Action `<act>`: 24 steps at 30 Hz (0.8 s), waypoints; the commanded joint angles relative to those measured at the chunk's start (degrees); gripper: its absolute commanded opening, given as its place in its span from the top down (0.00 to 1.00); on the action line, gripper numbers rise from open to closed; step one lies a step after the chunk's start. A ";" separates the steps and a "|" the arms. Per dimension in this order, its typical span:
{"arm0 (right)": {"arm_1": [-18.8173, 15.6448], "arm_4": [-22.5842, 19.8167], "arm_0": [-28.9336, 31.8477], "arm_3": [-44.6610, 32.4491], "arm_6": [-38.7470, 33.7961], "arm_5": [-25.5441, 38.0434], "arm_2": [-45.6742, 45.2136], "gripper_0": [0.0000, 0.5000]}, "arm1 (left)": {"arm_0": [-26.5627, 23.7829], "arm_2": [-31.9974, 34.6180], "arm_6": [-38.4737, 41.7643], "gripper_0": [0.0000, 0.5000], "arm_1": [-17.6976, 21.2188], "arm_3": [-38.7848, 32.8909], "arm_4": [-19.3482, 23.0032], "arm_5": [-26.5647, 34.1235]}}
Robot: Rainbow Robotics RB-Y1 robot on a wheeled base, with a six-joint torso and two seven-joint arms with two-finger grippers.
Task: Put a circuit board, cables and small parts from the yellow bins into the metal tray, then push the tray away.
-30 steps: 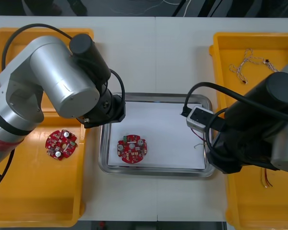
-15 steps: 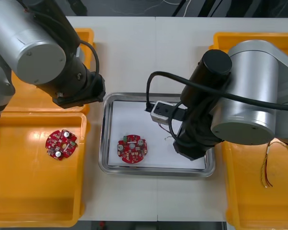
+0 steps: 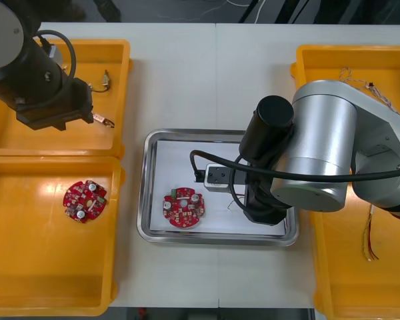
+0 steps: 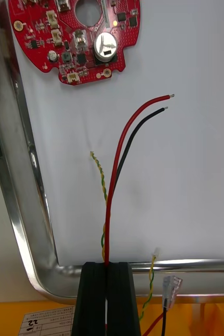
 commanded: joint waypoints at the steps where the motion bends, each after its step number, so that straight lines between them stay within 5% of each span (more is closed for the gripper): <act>1: 1.05 1.63 0.10 1.68 4.61 -2.76 0.70 1.00 | -3.80 3.35 -5.86 0.00 2.59 4.35 -2.12 0.51; 24: 2.81 13.58 12.41 5.99 4.52 -14.53 2.19 1.00 | -13.56 4.32 -2.35 0.00 -4.18 26.85 -7.48 -7.63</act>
